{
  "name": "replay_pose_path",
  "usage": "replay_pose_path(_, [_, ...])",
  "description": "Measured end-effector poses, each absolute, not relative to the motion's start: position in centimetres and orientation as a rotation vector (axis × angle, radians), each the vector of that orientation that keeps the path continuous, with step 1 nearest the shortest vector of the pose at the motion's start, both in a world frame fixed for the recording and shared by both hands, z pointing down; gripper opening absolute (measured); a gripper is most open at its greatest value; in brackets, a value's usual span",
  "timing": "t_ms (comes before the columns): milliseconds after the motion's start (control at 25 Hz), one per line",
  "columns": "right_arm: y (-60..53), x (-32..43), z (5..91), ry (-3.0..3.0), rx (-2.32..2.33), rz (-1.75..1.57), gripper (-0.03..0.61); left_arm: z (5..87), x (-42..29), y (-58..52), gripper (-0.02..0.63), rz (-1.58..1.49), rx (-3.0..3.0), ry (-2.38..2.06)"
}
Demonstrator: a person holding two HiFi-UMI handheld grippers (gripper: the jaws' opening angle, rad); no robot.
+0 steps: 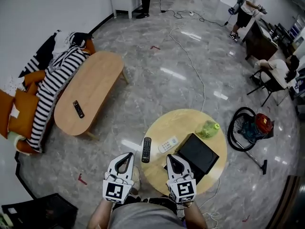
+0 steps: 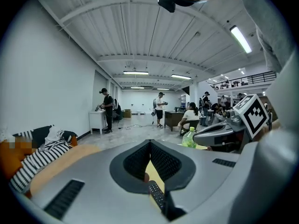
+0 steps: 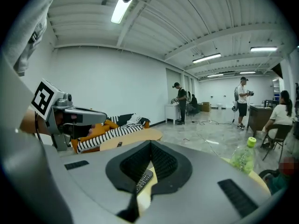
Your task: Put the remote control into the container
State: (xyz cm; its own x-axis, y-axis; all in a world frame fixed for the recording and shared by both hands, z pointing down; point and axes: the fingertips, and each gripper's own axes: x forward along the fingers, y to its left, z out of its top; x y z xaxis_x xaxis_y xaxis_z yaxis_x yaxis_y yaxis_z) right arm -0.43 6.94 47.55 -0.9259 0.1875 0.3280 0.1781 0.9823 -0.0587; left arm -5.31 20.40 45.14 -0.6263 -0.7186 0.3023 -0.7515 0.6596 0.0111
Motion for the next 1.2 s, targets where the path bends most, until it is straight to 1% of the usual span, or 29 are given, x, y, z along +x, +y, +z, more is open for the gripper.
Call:
replay_pose_path(400, [11.1, -3.8, 51.5, -2.694, -0.096, 0.089, 0.009, 48.2, -8.9, 24.1, 0.008, 0.167, 1.305, -2.471])
replay_pose_path(600, [12.5, -5.0, 55.9, -2.592, -0.058, 0.136, 0.009, 51.0, -9.7, 25.3, 0.008, 0.146, 1.325, -2.397])
replay_pose_path(1040, [14.1, -5.6, 64.5, -2.373, -0.036, 0.204, 0.012, 53.0, -11.7, 26.0, 0.008, 0.145, 1.331, -2.344])
replay_pose_path(1200, [14.3, -5.8, 66.5, -2.312, -0.048, 0.239, 0.084, 53.6, -11.8, 25.9, 0.008, 0.146, 1.331, -2.322])
